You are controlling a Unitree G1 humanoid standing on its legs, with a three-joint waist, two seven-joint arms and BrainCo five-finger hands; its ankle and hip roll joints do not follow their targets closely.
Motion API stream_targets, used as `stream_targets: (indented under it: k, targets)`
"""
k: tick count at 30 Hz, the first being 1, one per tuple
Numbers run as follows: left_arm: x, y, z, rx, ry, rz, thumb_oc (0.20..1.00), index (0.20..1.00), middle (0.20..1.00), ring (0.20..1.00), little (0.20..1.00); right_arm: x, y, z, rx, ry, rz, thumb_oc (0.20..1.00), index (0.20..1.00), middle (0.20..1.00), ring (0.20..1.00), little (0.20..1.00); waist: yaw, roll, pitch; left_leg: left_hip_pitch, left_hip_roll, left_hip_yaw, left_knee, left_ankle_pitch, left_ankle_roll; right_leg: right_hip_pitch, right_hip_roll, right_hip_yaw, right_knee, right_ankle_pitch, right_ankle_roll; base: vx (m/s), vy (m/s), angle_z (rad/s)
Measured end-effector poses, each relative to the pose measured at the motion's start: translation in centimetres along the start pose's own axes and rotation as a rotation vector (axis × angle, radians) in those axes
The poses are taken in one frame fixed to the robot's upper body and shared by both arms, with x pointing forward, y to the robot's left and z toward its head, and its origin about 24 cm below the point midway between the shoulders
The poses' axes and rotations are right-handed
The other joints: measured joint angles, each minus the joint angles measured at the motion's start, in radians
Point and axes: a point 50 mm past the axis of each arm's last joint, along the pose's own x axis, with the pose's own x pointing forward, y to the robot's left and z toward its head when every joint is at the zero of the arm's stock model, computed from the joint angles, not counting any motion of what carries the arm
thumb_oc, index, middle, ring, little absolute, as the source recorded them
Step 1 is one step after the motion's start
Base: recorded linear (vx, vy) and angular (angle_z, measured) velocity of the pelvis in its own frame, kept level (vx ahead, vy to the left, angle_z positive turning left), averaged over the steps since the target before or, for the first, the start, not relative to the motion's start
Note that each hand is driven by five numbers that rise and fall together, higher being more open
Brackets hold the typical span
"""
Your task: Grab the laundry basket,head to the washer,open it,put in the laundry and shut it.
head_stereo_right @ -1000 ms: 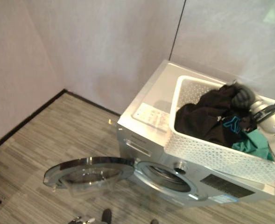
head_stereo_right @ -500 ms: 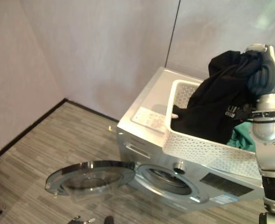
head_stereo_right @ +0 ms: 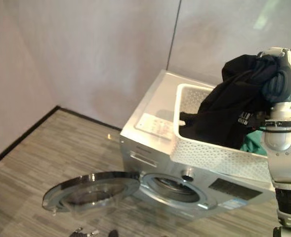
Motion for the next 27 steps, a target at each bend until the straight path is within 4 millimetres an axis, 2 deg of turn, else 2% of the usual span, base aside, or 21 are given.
stream_targets:
  k: [4, 5, 6, 10, 12, 13, 14, 15, 17, 18, 19, 20, 22, 23, 24, 26, 27]
  targets:
    - [0.0, 0.2, 0.0, -0.019, 0.001, 0.008, 1.0, 1.0, 1.0, 1.0, 1.0, -1.4, -2.5, 1.1, -0.015, -0.051, -0.066, 0.2, 0.2, 0.2, 0.2, 0.2, -0.011, -0.007, 0.011, 0.029, -0.009, 0.042, 0.0, -0.014, 0.02, -0.023, -0.012, 0.027, 0.048, 0.016, 0.002, -0.01, 0.087, -0.33]
    - [-0.1, 0.2, -0.6, -0.019, 0.017, 0.006, 1.0, 1.0, 1.0, 1.0, 1.0, -1.6, -3.3, 1.5, -0.026, -0.076, -0.091, 0.2, 0.2, 0.2, 0.2, 0.2, -0.026, 0.002, 0.015, 0.029, -0.01, 0.049, 0.0, -0.016, 0.028, -0.038, -0.016, 0.044, 0.068, 0.027, 0.009, -0.01, 0.069, -0.2]
    - [-0.1, 0.2, -0.8, -0.014, 0.023, 0.006, 1.0, 1.0, 1.0, 1.0, 1.0, -1.8, -4.0, 1.7, -0.041, -0.083, -0.106, 0.2, 0.2, 0.2, 0.2, 0.2, -0.045, 0.002, 0.015, 0.031, -0.013, 0.053, 0.0, -0.017, 0.031, -0.041, -0.018, 0.045, 0.068, 0.034, 0.016, -0.01, 0.068, -0.18]
    - [-0.1, 0.4, -1.2, 0.008, 0.039, 0.008, 1.0, 1.0, 1.0, 1.0, 1.0, -2.9, -6.3, 1.5, -0.117, -0.081, -0.155, 0.2, 0.2, 0.2, 0.2, 0.2, -0.05, -0.001, 0.009, 0.025, -0.025, 0.073, 0.0, -0.02, 0.041, -0.051, -0.028, 0.04, 0.063, 0.045, 0.024, -0.07, 0.035, -0.15]
    - [-0.1, 0.4, -0.8, 0.035, 0.026, 0.005, 1.0, 1.0, 1.0, 1.0, 1.0, -3.4, -6.7, 1.4, -0.131, -0.073, -0.16, 0.2, 0.2, 0.2, 0.2, 0.2, -0.053, 0.008, 0.009, 0.026, -0.03, 0.08, 0.001, -0.019, 0.041, -0.071, -0.027, 0.042, 0.064, 0.064, 0.049, -0.22, 0.054, -0.33]
    - [-0.1, 0.5, -0.8, 0.043, 0.024, 0.007, 1.0, 1.0, 1.0, 1.0, 1.0, -3.5, -6.4, 1.4, -0.125, -0.068, -0.152, 0.2, 0.2, 0.2, 0.2, 0.2, -0.053, 0.012, 0.01, 0.024, -0.033, 0.099, 0.003, -0.018, 0.044, -0.081, -0.028, 0.039, 0.055, 0.083, 0.058, -0.24, 0.045, -0.77]
    - [0.0, 0.6, -0.5, 0.049, 0.012, 0.011, 1.0, 1.0, 1.0, 1.0, 1.0, -3.2, -5.9, 1.6, -0.11, -0.079, -0.142, 0.2, 0.2, 0.2, 0.2, 0.2, -0.048, 0.033, 0.016, 0.006, -0.023, 0.133, 0.0, -0.013, 0.066, -0.085, -0.016, 0.034, -0.01, 0.16, 0.054, -0.18, 0.008, -0.6]
    - [0.0, 0.7, -0.4, 0.046, 0.011, 0.014, 1.0, 1.0, 1.0, 1.0, 1.0, -3.2, -5.6, 1.6, -0.104, -0.082, -0.138, 0.2, 0.2, 0.2, 0.2, 0.2, -0.056, 0.048, 0.025, 0.003, -0.013, 0.136, 0.0, -0.005, 0.083, -0.086, -0.02, 0.023, -0.001, 0.147, 0.049, -0.22, -0.024, -0.36]
    - [0.0, 0.9, -0.3, 0.026, 0.007, 0.025, 1.0, 1.0, 1.0, 1.0, 1.0, -3.1, -5.1, 1.4, -0.092, -0.073, -0.119, 0.2, 0.2, 0.2, 0.2, 0.2, -0.055, 0.072, 0.021, -0.008, 0.007, 0.148, 0.001, 0.005, 0.088, -0.106, -0.019, -0.017, 0.141, 0.046, 0.007, -0.2, -0.05, -0.08]
    - [0.0, 1.5, -0.6, 0.012, 0.014, 0.047, 1.0, 1.0, 1.0, 1.0, 1.0, -2.5, -4.1, 1.7, -0.072, -0.089, -0.104, 0.2, 0.2, 0.2, 0.2, 0.2, -0.04, 0.083, 0.016, -0.009, 0.032, 0.177, 0.003, 0.014, 0.083, -0.126, -0.008, -0.012, 0.312, -0.032, 0.017, -0.17, -0.109, -0.5]
    - [0.0, 2.1, -0.8, 0.011, 0.019, 0.062, 1.0, 1.0, 1.0, 1.0, 1.0, -2.2, -3.3, 2.1, -0.053, -0.114, -0.088, 0.2, 0.2, 0.2, 0.2, 0.2, -0.023, 0.084, 0.009, -0.009, 0.048, 0.199, 0.006, 0.017, 0.079, -0.134, -0.004, -0.01, 0.401, -0.076, 0.025, -0.26, -0.247, -0.84]
    - [-0.1, 3.1, -1.4, 0.016, 0.034, 0.094, 1.0, 1.0, 1.0, 1.0, 1.0, -1.5, -2.6, 2.9, -0.024, -0.157, -0.076, 0.2, 0.2, 0.2, 0.2, 0.2, 0.013, 0.07, -0.001, -0.014, 0.064, 0.233, 0.007, 0.035, 0.063, -0.104, -0.009, -0.001, 0.447, -0.123, 0.05, -0.25, -0.279, -0.9]
    - [-0.4, 3.9, -2.3, 0.021, 0.058, 0.122, 1.0, 1.0, 1.0, 1.0, 1.0, -0.5, -1.6, 3.4, 0.0, -0.191, -0.067, 0.2, 0.2, 0.2, 0.2, 0.2, 0.037, 0.045, -0.017, -0.041, 0.076, 0.264, 0.028, 0.041, 0.055, -0.063, -0.021, 0.03, 0.417, -0.161, 0.096, -0.14, -0.19, -0.64]
    - [-0.4, 4.0, -2.5, 0.02, 0.061, 0.125, 1.0, 1.0, 1.0, 1.0, 1.0, -0.2, -1.4, 3.6, 0.004, -0.202, -0.066, 0.2, 0.2, 0.2, 0.2, 0.2, 0.052, 0.023, -0.028, -0.052, 0.076, 0.264, 0.033, 0.04, 0.05, -0.033, -0.023, 0.043, 0.362, -0.166, 0.107, -0.13, -0.272, -0.31]
    - [-0.4, 4.2, -2.2, -0.002, 0.056, 0.135, 1.0, 1.0, 1.0, 1.0, 1.0, -0.1, -1.3, 3.5, -0.015, -0.202, -0.066, 0.2, 0.2, 0.2, 0.2, 0.2, 0.063, 0.012, -0.034, -0.061, 0.072, 0.24, 0.023, 0.054, 0.03, 0.039, 0.003, 0.036, 0.214, -0.174, 0.1, -0.13, -0.274, -0.15]
    - [-0.4, 3.0, -2.7, -0.034, 0.07, 0.113, 1.0, 1.0, 1.0, 1.0, 1.0, 0.4, -1.0, 3.2, -0.013, -0.184, -0.062, 0.2, 0.2, 0.2, 0.2, 0.2, 0.079, 0.008, -0.037, -0.062, 0.075, 0.242, 0.015, 0.078, 0.009, 0.096, 0.016, 0.037, 0.084, -0.188, 0.071, -0.13, -0.281, -0.24]
    - [-0.4, 2.5, -2.7, -0.056, 0.071, 0.105, 1.0, 1.0, 1.0, 1.0, 1.0, 0.7, -0.8, 3.1, -0.009, -0.181, -0.063, 0.2, 0.2, 0.2, 0.2, 0.2, 0.096, -0.001, -0.041, -0.072, 0.067, 0.231, 0.008, 0.085, -0.01, 0.113, 0.017, 0.04, 0.012, -0.213, 0.025, -0.18, -0.377, -0.24]
